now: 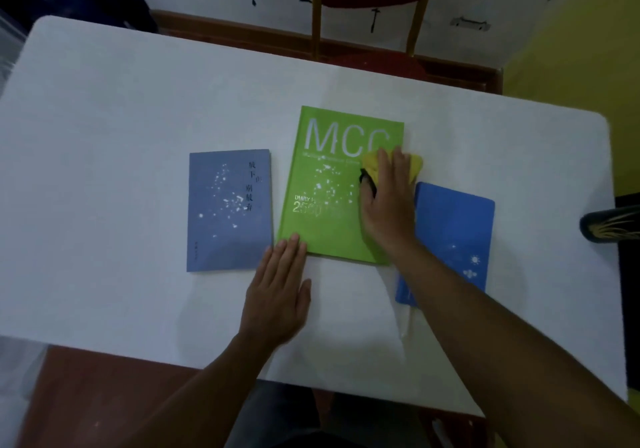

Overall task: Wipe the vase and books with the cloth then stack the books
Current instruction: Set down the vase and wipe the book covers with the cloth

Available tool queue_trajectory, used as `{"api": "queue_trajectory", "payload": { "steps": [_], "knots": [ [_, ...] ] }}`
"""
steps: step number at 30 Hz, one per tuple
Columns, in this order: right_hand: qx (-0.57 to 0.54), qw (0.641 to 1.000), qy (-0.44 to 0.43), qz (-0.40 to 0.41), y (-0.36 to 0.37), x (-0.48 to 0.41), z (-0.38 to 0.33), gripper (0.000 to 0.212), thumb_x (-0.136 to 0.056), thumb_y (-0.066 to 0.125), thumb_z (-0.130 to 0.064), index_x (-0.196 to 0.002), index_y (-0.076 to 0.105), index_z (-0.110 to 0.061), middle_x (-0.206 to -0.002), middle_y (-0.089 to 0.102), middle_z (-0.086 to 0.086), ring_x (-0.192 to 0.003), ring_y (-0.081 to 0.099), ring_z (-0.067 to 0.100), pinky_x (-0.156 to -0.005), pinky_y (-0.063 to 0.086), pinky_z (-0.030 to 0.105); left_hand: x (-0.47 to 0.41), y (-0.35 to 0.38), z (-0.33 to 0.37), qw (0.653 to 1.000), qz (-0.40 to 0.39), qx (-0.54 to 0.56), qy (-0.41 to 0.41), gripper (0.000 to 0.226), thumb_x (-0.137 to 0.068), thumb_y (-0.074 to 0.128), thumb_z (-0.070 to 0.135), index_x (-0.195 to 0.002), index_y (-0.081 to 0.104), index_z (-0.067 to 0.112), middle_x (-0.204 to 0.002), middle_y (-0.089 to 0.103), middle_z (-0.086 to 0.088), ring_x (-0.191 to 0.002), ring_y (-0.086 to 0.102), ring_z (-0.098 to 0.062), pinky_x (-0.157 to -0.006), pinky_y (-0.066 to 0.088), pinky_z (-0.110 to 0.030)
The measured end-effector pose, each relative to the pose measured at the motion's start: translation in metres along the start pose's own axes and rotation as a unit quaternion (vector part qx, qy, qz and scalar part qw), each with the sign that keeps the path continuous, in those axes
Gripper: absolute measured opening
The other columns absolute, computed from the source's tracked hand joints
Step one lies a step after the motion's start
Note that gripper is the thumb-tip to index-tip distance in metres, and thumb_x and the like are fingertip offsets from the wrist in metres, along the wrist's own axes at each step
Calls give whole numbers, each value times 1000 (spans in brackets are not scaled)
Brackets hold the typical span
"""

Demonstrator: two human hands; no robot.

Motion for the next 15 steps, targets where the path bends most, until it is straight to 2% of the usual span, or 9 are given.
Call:
{"api": "queue_trajectory", "payload": {
  "steps": [3,6,9,12,15],
  "knots": [
    [49,999,-4,-16,3,-58,-15,64,-107,38,-38,-164,17,-15,-172,9,17,-160,2,35,-128,7,60,0,-1,1,1000,7,-14,5,63,-102,45,31,-157,34,3,-167,27,-16,-157,23,-28,-126,24,-48],
    [60,993,-55,-82,23,-84,-47,66,-109,37,-41,-165,9,-22,-174,2,9,-160,-4,31,-128,3,60,0,-4,2,1000,20,-15,10,61,-102,45,31,-155,37,3,-166,30,-16,-155,26,-29,-126,24,-47],
    [89,965,-186,-164,57,-52,-89,70,-104,39,-48,-165,13,-26,-174,4,5,-161,-2,27,-128,9,59,-1,-7,3,999,33,-7,16,59,-102,48,28,-154,39,2,-165,32,-16,-154,29,-29,-126,25,-47],
    [137,926,-308,-169,72,19,-100,75,-96,45,-55,-163,25,-28,-173,14,5,-161,9,25,-127,16,53,0,-11,2,998,61,13,17,55,-101,50,25,-150,46,0,-160,41,-20,-151,36,-32,-125,27,-47],
    [173,901,-358,-170,63,55,-70,81,-91,58,-47,-163,26,-28,-173,16,3,-160,12,24,-127,19,52,1,-13,1,996,80,31,15,51,-100,53,23,-146,52,0,-152,50,-21,-146,42,-34,-123,31,-49]
  ]
}}
Point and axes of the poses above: each hand's wrist, its own x-axis away from the middle knuckle, its own y-axis out of the palm, z = x × y, the point moved 10 cm from there along -x, towards the middle knuckle
